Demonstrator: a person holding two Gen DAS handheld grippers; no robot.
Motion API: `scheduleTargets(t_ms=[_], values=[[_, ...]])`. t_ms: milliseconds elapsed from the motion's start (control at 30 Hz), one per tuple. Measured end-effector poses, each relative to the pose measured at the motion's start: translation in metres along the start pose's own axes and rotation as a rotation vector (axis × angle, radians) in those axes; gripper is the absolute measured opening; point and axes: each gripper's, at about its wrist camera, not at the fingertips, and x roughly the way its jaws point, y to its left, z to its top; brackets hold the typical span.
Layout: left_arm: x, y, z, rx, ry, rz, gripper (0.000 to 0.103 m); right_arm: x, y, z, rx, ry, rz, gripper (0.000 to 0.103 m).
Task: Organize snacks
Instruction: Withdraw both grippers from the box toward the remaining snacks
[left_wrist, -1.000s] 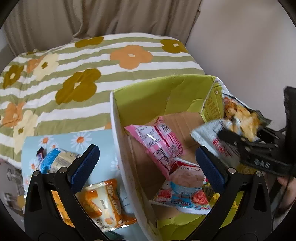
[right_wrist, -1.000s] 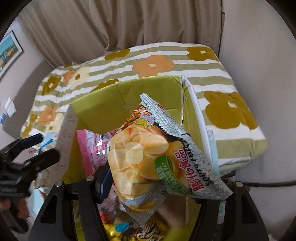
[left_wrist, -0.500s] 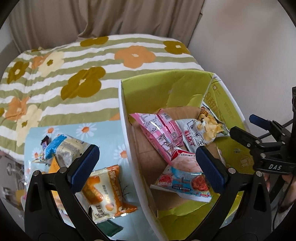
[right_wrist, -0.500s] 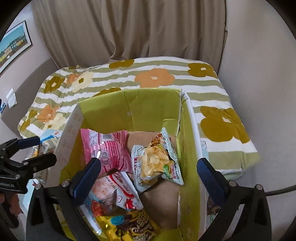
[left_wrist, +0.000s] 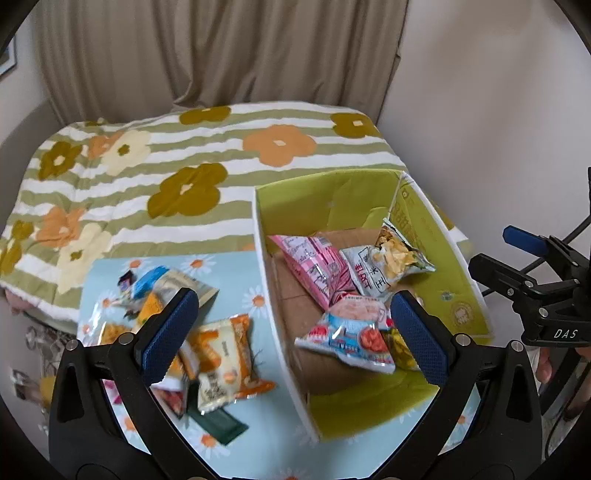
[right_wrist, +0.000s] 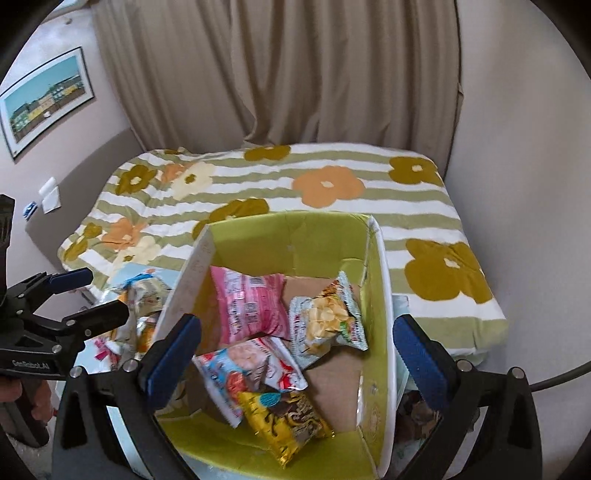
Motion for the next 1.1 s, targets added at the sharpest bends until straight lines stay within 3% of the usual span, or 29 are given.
scheduleTargets(t_ms=[233,500,733,1100], values=[[-0.050,0.024,-0.023,-0.052,-0.042,0.045,0.103,-0.024,0.033,-0.005,-0.060,-0.045,0.081,0.103],[-0.094,0.105,-0.055,-0.145,-0.089,0.100,0.103,-0.028,0.089,-0.013,-0.069,-0.092,0.127,0.103],[-0.104,0.179,-0.073,-0.157,-0.065,0.099,0.103,-0.005,0.147,-0.024,-0.019,-0.071,0.148,0.103],[-0.076,0.272,-0.096,-0.129,0.028,0.005,0.103,0.044,0.223,-0.039,0.119,-0.002,0.171,0.103]])
